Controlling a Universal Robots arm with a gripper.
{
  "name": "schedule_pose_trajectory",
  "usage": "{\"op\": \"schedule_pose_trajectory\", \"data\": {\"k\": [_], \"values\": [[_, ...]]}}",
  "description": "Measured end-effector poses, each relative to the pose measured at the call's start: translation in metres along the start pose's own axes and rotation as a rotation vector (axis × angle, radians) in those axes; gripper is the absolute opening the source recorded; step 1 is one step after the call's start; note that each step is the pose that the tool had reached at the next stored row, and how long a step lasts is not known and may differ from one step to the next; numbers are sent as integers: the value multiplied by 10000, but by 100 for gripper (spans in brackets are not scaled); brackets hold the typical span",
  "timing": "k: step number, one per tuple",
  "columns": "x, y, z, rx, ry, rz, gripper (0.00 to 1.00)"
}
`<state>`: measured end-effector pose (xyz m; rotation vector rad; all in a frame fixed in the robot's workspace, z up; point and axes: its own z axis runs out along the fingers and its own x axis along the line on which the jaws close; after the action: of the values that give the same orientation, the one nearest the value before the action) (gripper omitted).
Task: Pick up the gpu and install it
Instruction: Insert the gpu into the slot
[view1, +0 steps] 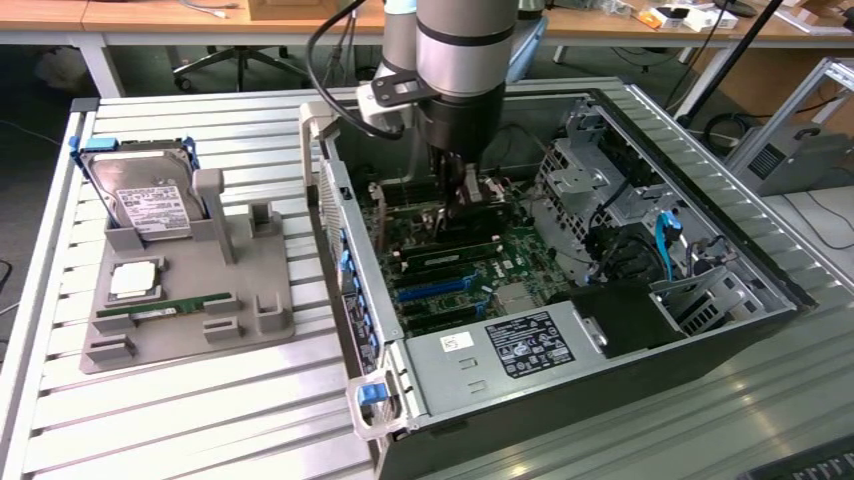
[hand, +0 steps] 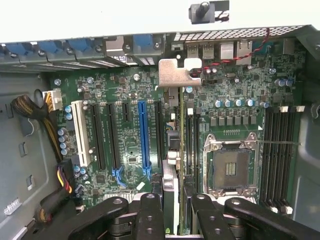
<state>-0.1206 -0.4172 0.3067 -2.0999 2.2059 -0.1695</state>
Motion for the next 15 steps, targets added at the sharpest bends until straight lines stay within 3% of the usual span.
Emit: {"op": "schedule_pose_trajectory", "data": {"k": [15], "values": [[5, 76, 12, 0, 0, 0, 27]]}}
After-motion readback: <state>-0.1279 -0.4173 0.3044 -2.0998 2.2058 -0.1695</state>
